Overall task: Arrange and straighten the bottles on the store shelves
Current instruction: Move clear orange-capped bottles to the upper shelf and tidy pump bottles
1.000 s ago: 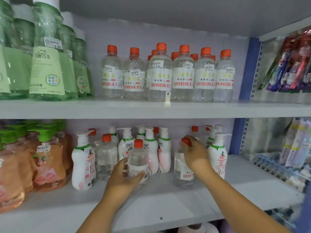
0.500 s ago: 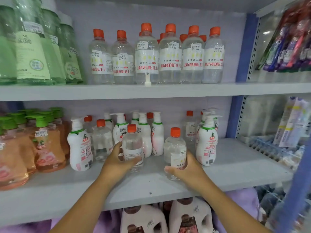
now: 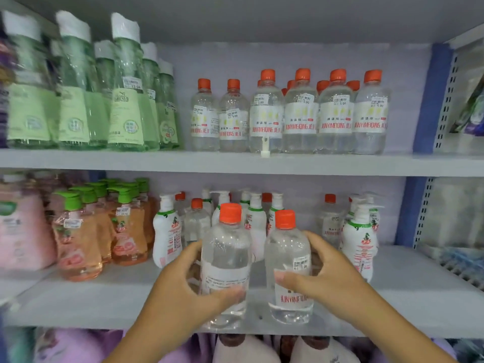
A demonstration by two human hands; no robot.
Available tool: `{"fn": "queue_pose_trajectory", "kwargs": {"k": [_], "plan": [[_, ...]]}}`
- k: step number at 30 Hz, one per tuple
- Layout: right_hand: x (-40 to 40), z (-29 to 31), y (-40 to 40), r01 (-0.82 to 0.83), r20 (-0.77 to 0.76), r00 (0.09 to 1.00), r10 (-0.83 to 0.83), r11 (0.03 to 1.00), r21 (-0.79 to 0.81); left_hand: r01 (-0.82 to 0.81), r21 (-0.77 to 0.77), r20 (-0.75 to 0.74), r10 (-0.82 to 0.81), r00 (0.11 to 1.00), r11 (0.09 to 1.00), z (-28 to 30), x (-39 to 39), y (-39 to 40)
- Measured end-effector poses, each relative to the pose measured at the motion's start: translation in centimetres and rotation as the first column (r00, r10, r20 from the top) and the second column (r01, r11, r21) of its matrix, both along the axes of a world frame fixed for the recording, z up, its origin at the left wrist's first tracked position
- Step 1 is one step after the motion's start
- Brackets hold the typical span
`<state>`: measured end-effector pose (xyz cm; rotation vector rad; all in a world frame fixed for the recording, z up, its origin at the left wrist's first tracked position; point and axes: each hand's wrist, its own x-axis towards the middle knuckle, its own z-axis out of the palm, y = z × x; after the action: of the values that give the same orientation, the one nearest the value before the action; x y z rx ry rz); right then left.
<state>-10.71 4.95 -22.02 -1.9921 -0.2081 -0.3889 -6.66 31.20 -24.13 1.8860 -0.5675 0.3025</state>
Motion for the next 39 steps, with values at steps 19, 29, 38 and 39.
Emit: {"fn": "queue_pose_trajectory", "kwargs": {"k": [19,29,38,39], "plan": [[7.6,26.1,7.5,0.232,0.396,0.900,-0.181,0.969,-0.085,-0.294,-0.086,0.196,0.305,0.932,0.952,22.9,8.3,2.8],[12.9,23.6,10.4,0.486,0.375,0.854,-0.362,0.813,-0.321,-0.245,0.119,0.111,0.232,0.966,0.962,23.6,12.6,2.2],[15.5,26.4,9.9,0.696,0.612,0.716,-0.335,0.291,-0.656,-0.217,0.279,0.058,0.209,0.976,0.936,24.3,15.1,1.3],[15.8,26.5,9.6,0.694,0.618,0.717,-0.322,0.258,-0.672,-0.195,0.275,0.049,0.189,0.981,0.941,23.9,15.3,1.3]]}}
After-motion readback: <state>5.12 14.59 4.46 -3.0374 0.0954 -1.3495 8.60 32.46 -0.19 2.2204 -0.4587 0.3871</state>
